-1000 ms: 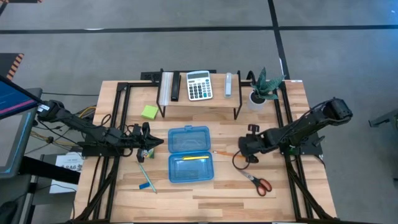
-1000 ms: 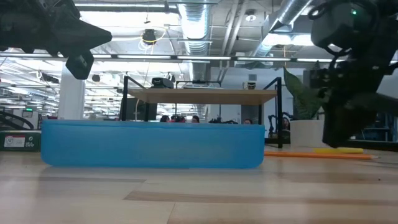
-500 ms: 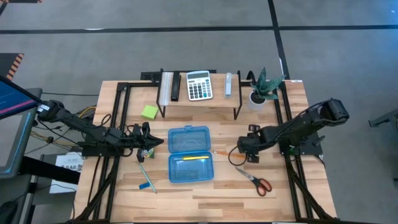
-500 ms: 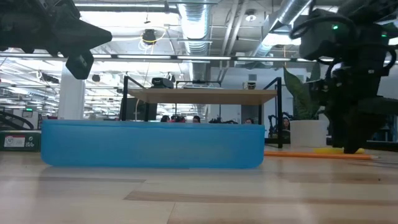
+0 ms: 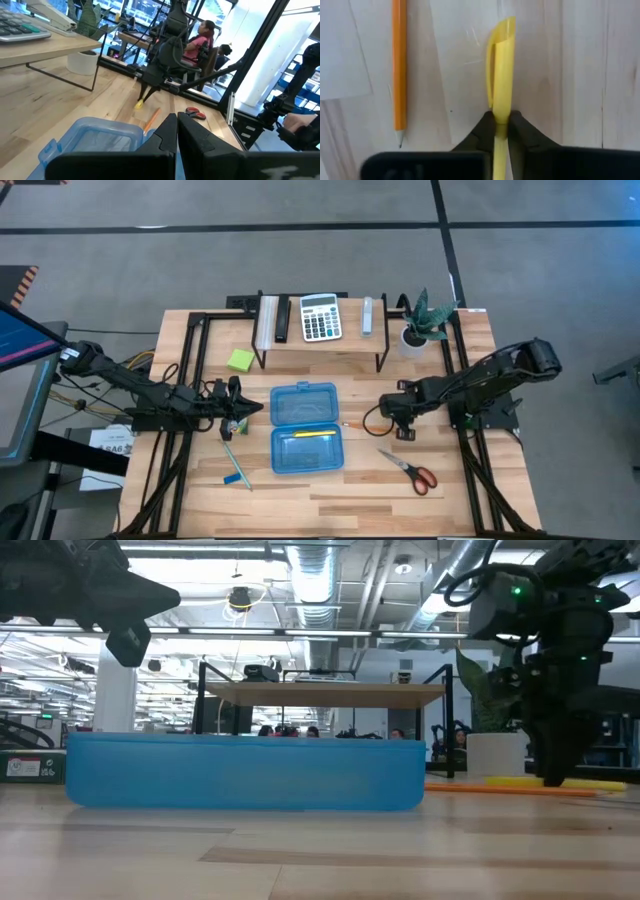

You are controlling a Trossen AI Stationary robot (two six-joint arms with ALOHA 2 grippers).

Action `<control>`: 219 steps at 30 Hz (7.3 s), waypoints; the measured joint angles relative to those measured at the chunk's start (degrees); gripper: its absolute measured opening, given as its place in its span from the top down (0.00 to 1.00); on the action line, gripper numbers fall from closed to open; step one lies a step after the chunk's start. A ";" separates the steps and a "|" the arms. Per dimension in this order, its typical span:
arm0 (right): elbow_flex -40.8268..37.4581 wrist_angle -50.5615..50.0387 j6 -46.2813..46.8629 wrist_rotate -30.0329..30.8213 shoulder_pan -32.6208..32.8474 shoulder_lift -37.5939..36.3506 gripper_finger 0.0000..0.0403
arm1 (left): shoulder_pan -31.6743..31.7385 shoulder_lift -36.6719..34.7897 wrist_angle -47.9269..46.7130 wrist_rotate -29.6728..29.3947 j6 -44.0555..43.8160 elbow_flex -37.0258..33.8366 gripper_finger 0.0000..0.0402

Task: Pack school essentials
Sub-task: Put the yellow pen into the blue supply box

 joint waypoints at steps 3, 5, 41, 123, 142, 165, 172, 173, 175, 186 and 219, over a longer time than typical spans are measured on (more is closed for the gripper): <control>0.00 0.37 0.01 0.87 0.15 -0.02 0.97 | 0.02 0.00 0.00 0.00 0.01 -0.01 1.00; 0.00 0.50 0.74 1.18 0.15 -0.02 0.96 | 0.02 0.00 0.00 0.00 0.02 0.00 1.00; 9.98 -0.27 0.65 1.60 0.15 -0.20 0.99 | 0.02 0.02 -0.04 0.31 0.01 0.00 1.00; 22.69 21.09 -4.22 15.17 21.86 -1.05 0.98 | -35.43 58.60 -82.86 30.98 -68.96 65.73 1.00; 22.69 25.10 -5.49 15.15 21.86 -1.01 0.98 | -38.97 61.92 -68.09 41.02 -79.66 55.34 1.00; 22.69 25.09 -5.03 15.13 21.81 -1.01 0.98 | -26.81 61.50 -58.88 35.14 -62.27 46.58 1.00; 22.69 25.07 -4.90 15.13 21.81 -1.01 0.98 | -24.40 61.94 -66.02 24.26 -53.87 51.09 1.00; 22.69 25.07 -4.90 15.12 21.81 -1.01 0.98 | -24.78 61.94 -68.10 21.43 -53.43 52.44 1.00; 22.69 25.07 -4.60 15.10 21.81 -1.01 0.98 | -26.55 61.35 -71.25 16.56 -53.85 55.11 1.00; 22.69 25.43 -3.84 15.10 21.70 -0.98 0.98 | -40.17 61.59 -75.08 19.77 -82.99 56.54 0.97; 22.69 25.51 -3.58 15.06 21.05 -0.98 0.98 | -38.34 69.40 -76.08 29.45 -79.22 57.16 0.86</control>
